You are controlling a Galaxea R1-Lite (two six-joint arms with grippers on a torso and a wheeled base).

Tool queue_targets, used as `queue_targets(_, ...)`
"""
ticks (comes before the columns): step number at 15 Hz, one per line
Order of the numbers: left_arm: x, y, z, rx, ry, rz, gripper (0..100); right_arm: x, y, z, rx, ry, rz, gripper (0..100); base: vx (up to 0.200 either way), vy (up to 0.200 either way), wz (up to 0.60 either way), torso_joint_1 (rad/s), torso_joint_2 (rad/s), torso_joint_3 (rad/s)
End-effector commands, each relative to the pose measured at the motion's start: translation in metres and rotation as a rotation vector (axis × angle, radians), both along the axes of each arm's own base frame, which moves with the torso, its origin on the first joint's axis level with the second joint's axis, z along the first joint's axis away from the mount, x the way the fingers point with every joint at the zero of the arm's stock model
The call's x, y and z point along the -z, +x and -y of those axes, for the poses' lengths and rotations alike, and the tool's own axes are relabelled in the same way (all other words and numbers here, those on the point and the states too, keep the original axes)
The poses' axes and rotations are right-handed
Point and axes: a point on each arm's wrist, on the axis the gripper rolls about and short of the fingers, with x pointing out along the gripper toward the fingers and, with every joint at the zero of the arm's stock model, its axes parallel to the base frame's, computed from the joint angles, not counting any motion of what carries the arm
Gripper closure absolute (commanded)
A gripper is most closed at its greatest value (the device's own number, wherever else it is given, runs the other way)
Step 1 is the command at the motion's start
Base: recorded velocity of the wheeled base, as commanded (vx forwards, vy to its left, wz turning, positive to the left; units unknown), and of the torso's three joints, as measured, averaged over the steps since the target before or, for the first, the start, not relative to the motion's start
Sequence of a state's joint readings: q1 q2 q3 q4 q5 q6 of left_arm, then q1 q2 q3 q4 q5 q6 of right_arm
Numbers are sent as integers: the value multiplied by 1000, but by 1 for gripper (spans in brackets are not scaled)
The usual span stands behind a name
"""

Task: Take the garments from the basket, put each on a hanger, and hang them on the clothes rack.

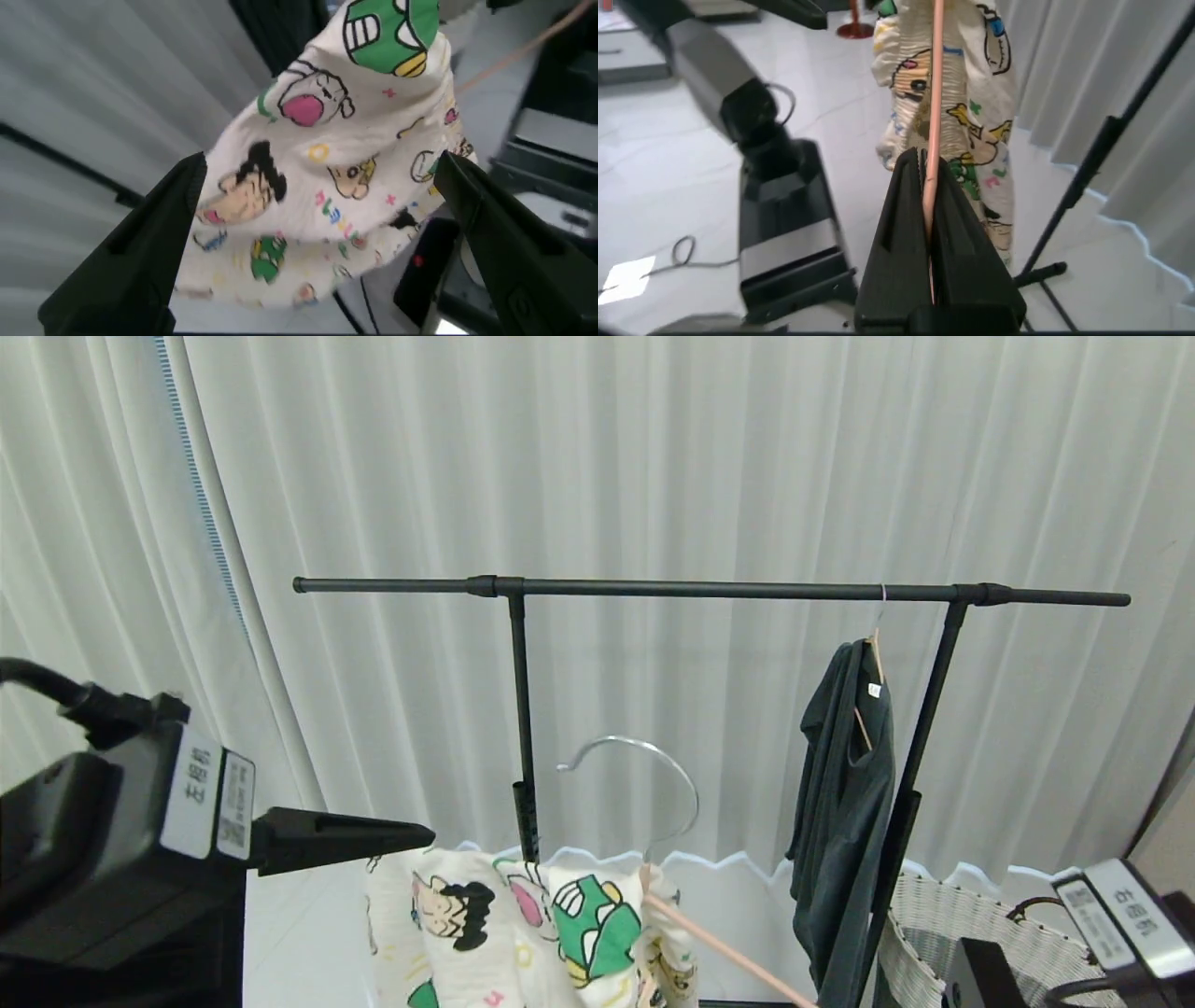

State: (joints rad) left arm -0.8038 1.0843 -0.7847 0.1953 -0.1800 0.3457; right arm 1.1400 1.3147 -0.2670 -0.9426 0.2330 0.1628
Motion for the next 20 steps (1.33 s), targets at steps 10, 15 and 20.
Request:
queue_targets(10, 48, -20, 18, 255, 118, -155, 0, 10, -46, 10, -246, -21, -5, 100, 0, 0, 0, 0, 0, 0)
queue_targets(15, 50, -19, 20, 254, 112, -154, 0, 10, -48, 7, -263, -25, 2, 100, 0, 0, 0, 0, 0, 0)
queue_targets(20, 50, -20, 19, 254, 110, -152, 100, 11, -48, 5, -244, -35, 6, 100, 0, 0, 0, 0, 0, 0)
